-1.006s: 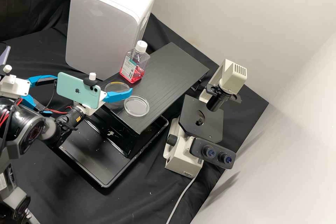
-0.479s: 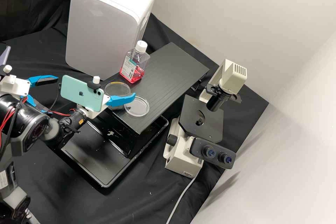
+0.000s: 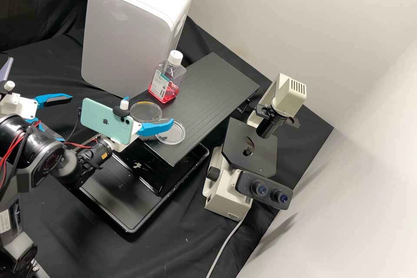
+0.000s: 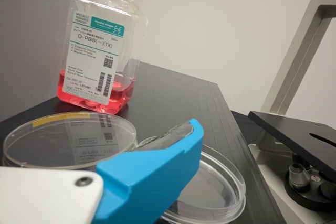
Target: Place the lid on the petri dish
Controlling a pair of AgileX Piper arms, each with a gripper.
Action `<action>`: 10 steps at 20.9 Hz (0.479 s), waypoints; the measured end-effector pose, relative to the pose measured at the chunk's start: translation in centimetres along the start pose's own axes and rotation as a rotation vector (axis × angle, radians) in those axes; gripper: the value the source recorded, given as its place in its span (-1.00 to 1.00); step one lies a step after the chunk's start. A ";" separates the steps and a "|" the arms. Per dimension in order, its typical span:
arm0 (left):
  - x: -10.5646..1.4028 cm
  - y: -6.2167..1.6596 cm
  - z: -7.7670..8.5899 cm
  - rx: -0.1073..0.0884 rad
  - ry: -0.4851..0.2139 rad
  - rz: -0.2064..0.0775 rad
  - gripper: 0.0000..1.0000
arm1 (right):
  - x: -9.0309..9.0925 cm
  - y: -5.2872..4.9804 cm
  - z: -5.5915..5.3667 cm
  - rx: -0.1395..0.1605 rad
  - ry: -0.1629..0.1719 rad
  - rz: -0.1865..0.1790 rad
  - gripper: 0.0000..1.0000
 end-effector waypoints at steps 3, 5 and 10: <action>0.0 0.00 0.0 0.000 0.000 0.000 1.00 | 0.0 0.0 0.0 0.000 0.000 0.000 1.00; 0.0 0.00 0.0 0.000 0.000 0.000 1.00 | 0.0 0.0 0.0 0.004 0.000 0.000 -1.00; 0.0 0.00 0.0 0.000 0.000 0.000 1.00 | 0.1 0.0 0.4 0.060 -0.002 -0.007 -1.00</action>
